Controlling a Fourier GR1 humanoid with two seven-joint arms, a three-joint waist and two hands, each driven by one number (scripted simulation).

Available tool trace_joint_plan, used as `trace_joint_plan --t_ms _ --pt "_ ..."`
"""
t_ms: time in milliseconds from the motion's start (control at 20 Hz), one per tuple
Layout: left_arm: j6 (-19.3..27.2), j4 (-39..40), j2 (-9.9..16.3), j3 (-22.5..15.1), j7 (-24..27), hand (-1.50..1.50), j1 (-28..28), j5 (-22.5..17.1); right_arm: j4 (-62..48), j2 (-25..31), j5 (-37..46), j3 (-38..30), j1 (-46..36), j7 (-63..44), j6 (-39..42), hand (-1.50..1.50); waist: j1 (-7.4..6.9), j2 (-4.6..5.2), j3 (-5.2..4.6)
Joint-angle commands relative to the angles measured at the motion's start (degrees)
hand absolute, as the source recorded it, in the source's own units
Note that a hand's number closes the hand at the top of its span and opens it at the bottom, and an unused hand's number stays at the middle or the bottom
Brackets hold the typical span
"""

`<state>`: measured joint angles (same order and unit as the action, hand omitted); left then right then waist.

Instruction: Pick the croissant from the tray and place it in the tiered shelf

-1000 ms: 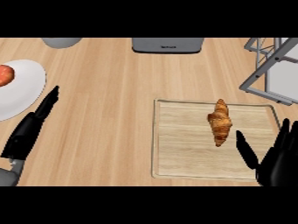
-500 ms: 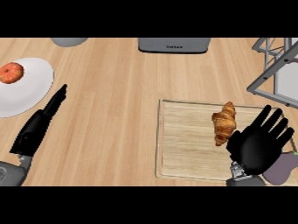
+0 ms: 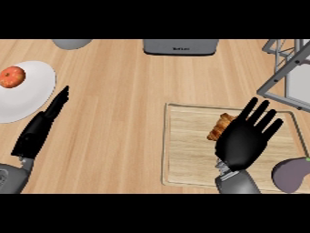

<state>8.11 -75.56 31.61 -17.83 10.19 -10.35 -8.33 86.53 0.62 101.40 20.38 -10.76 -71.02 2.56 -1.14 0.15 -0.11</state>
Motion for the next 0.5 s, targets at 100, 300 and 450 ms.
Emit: trace_joint_plan --t_ms 100,300,450 --pt "-1.0 0.5 0.2 1.2 1.3 0.0 0.5 0.1 -6.7 -0.6 1.9 0.7 -6.3 -14.2 2.3 -1.5 -0.5 0.1 0.13" --pt "-2.3 -1.3 1.5 2.2 -0.4 0.0 1.2 -0.6 -4.5 -0.6 4.3 2.5 -2.9 -14.2 3.6 -1.5 0.18 -0.19 0.15" --pt "-1.3 1.5 -0.3 2.6 1.5 0.0 0.1 0.8 -4.8 -0.6 2.7 1.8 -5.9 -14.2 4.2 -1.5 0.52 -0.05 0.11"
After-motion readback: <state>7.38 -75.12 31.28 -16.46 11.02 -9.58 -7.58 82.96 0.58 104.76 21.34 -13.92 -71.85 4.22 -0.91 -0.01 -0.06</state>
